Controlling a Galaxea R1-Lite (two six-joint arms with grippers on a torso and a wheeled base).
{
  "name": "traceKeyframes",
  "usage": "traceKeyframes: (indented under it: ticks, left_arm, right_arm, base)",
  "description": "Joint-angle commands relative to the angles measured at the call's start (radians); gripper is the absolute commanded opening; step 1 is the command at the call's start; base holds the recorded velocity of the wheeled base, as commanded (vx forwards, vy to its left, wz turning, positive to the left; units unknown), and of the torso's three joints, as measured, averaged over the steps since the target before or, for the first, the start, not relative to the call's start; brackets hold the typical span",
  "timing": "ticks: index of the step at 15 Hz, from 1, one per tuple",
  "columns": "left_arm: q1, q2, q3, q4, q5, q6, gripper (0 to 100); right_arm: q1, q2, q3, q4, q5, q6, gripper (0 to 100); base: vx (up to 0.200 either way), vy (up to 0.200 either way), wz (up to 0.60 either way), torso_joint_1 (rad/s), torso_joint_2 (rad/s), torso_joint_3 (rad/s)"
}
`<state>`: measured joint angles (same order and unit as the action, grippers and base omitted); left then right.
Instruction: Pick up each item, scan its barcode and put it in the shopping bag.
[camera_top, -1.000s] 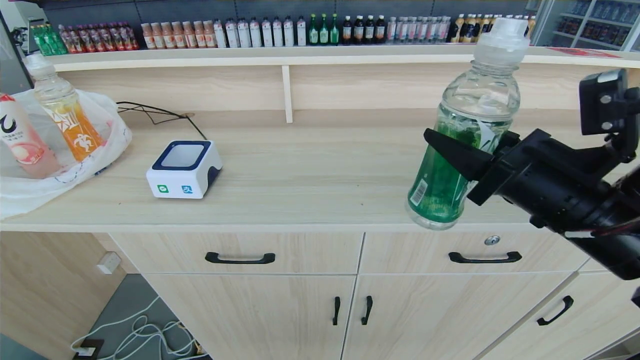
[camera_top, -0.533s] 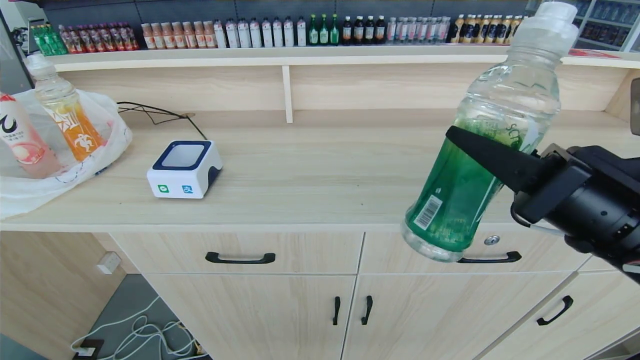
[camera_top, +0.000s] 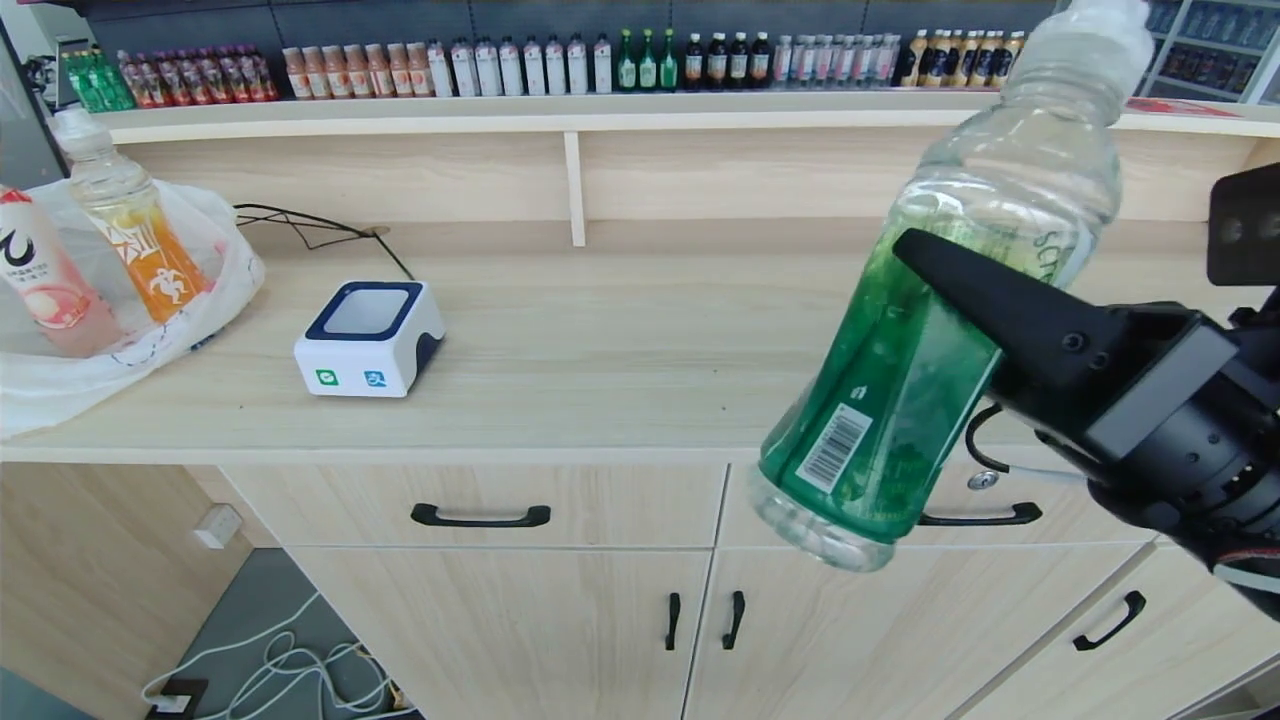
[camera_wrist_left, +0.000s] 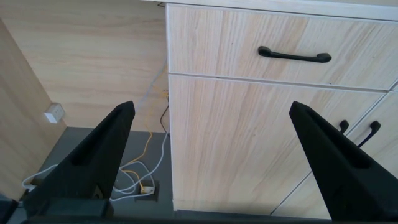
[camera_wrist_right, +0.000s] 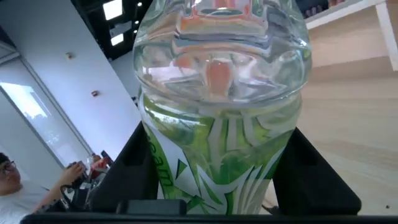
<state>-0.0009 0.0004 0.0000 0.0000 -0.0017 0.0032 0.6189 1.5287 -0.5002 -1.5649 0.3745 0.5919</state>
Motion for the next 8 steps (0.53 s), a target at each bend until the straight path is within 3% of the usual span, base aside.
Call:
traceKeyframes:
  ticks: [1,4,8]
  left_arm:
    - [-0.001,0.0,0.0,0.0,0.0,0.0,100]
    - [-0.001,0.0,0.0,0.0,0.0,0.0,100]
    - [-0.001,0.0,0.0,0.0,0.0,0.0,100]
  right_arm:
    - [0.045,0.047,0.017,-0.006,0.0,0.005,0]
    - [0.145,0.044,0.046,-0.006,0.0,0.009,0]
    - [0.185,0.06,0.003,-0.006,0.0,0.068,0]
  base:
    - [0.0,0.0,0.0,0.0,0.0,0.0]
    - [0.0,0.0,0.0,0.0,0.0,0.0]
    - [0.0,0.0,0.0,0.0,0.0,0.0]
